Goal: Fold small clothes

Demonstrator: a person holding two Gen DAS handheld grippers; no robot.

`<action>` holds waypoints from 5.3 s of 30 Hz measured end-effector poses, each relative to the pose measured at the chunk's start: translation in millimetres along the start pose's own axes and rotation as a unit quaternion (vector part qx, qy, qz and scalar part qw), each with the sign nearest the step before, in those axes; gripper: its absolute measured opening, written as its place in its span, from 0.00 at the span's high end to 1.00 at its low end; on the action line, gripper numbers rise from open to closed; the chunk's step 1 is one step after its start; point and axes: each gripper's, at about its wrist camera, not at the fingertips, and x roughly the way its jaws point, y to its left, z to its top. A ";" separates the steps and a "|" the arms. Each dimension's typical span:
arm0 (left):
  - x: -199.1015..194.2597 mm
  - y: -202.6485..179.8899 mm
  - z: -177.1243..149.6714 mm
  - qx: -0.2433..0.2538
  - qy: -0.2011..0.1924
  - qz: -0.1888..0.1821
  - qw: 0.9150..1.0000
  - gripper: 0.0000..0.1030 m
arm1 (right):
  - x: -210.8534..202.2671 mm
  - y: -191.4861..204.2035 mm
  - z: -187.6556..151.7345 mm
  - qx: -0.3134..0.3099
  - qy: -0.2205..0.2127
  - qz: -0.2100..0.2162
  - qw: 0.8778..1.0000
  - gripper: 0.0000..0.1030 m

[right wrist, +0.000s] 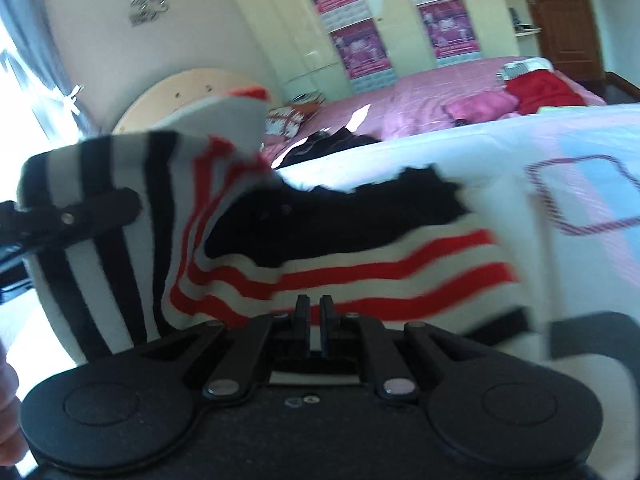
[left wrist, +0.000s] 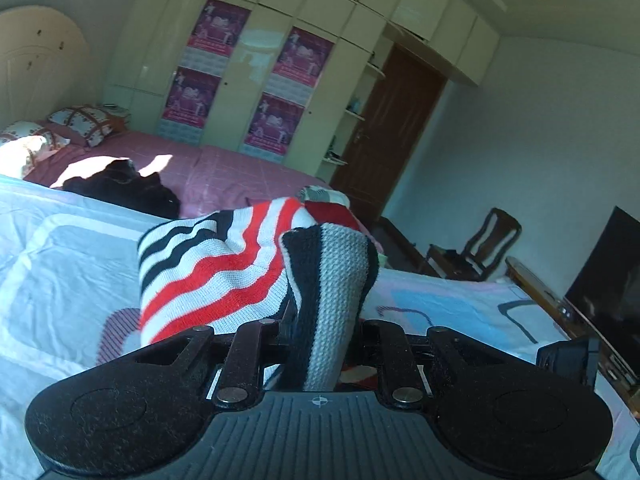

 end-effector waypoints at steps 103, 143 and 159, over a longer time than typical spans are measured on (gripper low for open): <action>87.4 47.9 -11.3 -0.024 0.105 0.112 0.988 0.10 | 26.6 -93.7 58.6 -0.024 0.025 -0.044 0.998 0.75; 1.0 11.9 -57.4 0.009 0.143 0.116 0.983 0.10 | -56.7 -72.4 -30.0 0.047 0.071 -0.025 0.996 0.46; 48.9 68.7 5.8 -0.073 0.100 0.009 0.992 0.11 | -46.7 -82.1 41.2 0.066 -0.032 -0.055 0.996 0.62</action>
